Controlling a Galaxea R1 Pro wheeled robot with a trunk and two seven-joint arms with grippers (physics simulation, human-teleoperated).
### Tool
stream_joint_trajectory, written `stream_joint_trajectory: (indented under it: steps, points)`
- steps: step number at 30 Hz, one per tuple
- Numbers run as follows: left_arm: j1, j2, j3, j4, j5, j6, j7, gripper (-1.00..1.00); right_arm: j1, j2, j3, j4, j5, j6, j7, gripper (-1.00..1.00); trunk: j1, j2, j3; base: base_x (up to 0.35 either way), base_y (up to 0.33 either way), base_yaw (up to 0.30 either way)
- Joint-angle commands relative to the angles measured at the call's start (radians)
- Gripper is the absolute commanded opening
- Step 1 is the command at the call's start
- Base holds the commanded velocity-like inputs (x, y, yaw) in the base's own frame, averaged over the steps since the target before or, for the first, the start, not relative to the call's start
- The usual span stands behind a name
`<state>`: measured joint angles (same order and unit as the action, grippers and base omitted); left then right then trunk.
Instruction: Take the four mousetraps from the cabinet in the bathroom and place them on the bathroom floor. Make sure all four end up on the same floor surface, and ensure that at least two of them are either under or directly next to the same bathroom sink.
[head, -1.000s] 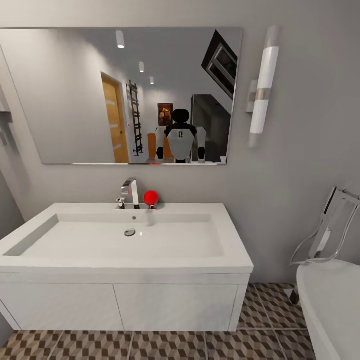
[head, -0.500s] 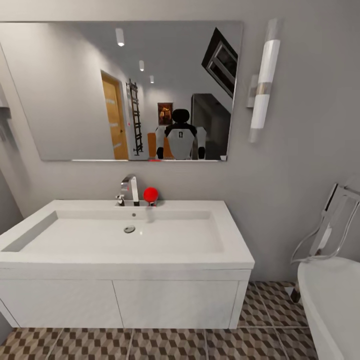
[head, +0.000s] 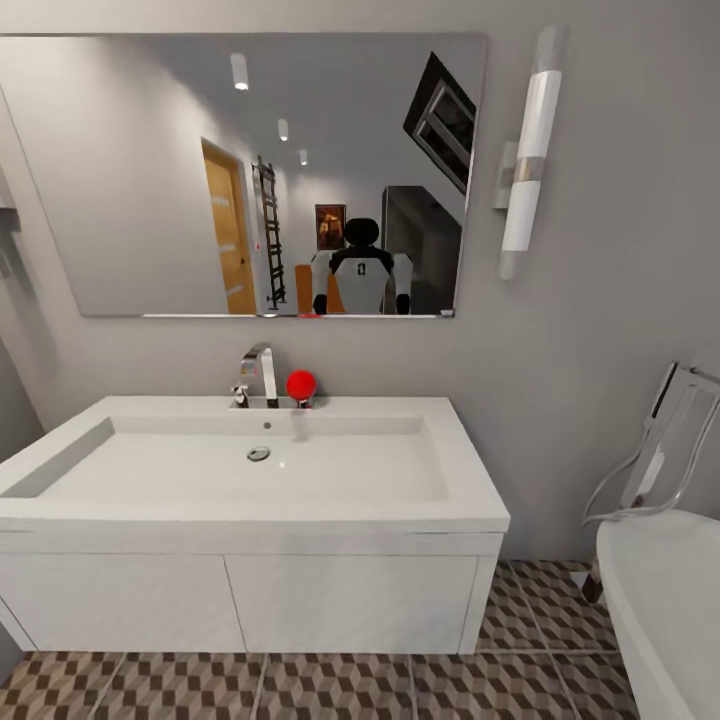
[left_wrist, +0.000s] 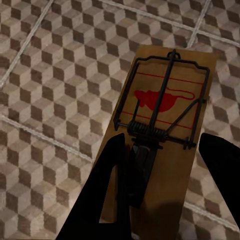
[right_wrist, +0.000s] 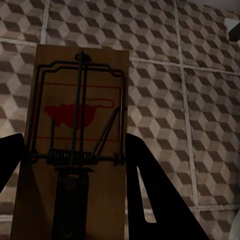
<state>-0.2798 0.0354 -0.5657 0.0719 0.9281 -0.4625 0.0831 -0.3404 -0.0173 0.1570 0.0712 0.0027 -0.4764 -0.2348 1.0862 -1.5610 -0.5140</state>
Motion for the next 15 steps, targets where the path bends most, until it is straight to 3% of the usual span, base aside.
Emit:
stream_joint_trajectory:
  steps: [1,15]
  points:
    - [-0.001,-0.001,-0.007,0.002,-0.005,-0.003,0.015,-1.0,-0.002,0.0,0.008,0.004,-0.003,-0.005,-0.003,-1.0,0.004,-0.008,-0.004,0.0,0.0,0.0]
    - [-0.001,-0.001,-0.008,0.002,-0.005,-0.001,0.035,-1.0,-0.002,0.0,0.009,0.004,-0.003,-0.005,-0.003,-1.0,0.058,-0.106,-0.048,0.0,0.0,0.0]
